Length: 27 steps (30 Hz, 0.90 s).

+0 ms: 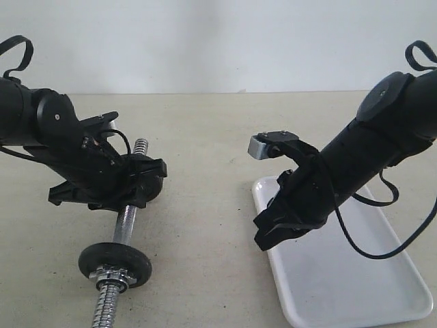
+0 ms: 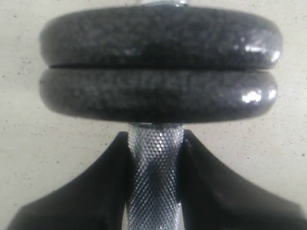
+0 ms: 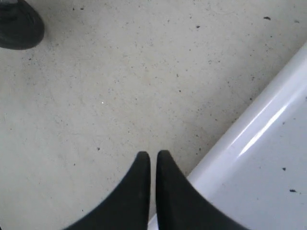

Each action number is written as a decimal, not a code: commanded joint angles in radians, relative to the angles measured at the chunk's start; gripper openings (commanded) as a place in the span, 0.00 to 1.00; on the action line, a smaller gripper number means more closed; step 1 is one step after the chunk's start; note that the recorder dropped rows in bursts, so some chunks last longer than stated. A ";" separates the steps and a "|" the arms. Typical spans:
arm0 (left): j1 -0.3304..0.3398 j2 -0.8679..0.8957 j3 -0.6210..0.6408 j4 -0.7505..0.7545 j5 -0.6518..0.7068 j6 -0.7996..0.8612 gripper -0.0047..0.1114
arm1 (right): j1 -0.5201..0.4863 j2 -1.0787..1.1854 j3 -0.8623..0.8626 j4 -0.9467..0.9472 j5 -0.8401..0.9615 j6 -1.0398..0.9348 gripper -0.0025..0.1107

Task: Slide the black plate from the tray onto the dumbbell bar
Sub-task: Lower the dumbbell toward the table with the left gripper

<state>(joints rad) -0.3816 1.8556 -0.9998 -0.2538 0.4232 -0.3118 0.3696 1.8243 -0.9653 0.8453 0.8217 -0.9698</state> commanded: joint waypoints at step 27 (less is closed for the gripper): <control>-0.109 0.055 -0.051 -0.158 -0.223 -0.011 0.08 | 0.001 -0.007 -0.005 -0.428 0.057 0.326 0.03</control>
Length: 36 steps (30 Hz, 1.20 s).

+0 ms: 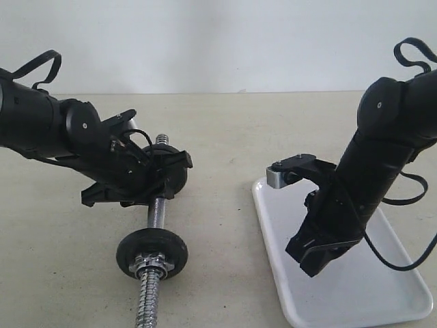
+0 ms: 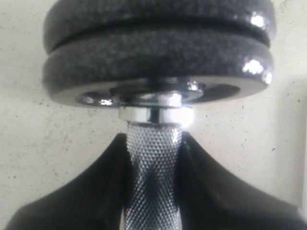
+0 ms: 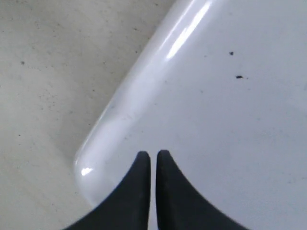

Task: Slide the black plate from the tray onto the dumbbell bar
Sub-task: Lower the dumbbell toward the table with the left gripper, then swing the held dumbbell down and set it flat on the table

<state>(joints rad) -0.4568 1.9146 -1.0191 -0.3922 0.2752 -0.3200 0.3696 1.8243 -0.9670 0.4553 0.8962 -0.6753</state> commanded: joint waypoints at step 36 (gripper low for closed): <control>-0.192 0.054 -0.198 -0.169 -0.155 0.077 0.08 | 0.001 -0.008 -0.003 -0.042 -0.062 0.041 0.03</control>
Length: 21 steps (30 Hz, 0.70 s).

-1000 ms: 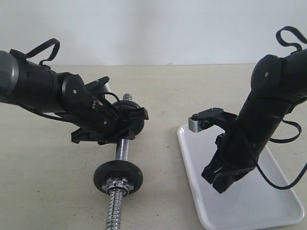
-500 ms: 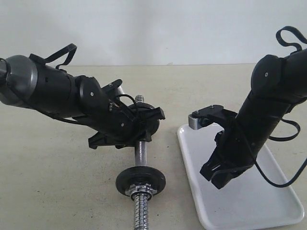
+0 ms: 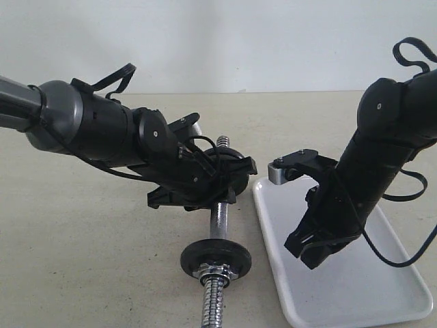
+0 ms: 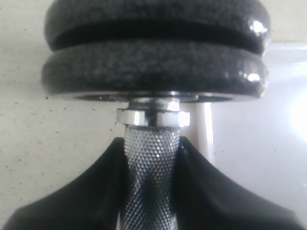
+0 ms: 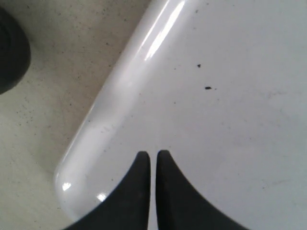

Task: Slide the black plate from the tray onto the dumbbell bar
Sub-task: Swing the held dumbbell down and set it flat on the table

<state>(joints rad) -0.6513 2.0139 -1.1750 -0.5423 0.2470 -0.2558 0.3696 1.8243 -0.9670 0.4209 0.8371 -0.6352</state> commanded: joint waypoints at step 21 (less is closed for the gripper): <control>0.019 -0.046 -0.045 -0.023 -0.171 -0.020 0.08 | 0.001 -0.008 -0.003 -0.008 -0.010 0.001 0.03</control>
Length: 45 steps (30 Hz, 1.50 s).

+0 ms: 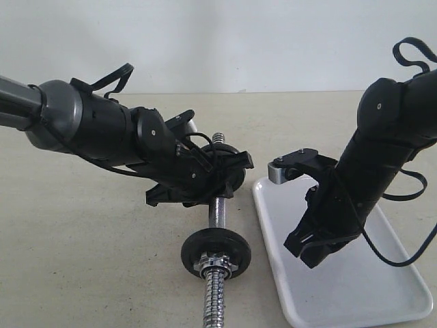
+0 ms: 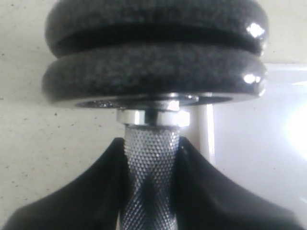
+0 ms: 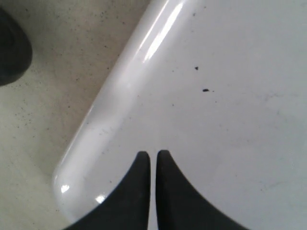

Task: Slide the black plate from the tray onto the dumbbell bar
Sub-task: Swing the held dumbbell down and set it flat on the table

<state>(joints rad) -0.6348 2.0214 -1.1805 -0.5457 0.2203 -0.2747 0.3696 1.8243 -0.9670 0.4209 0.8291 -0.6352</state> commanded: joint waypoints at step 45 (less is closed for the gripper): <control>0.002 -0.053 -0.040 -0.011 -0.144 0.090 0.39 | 0.001 -0.008 -0.003 0.005 -0.018 0.004 0.03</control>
<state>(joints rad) -0.6348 2.0214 -1.1830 -0.5457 0.2083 -0.2041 0.3696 1.8243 -0.9670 0.4259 0.8158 -0.6274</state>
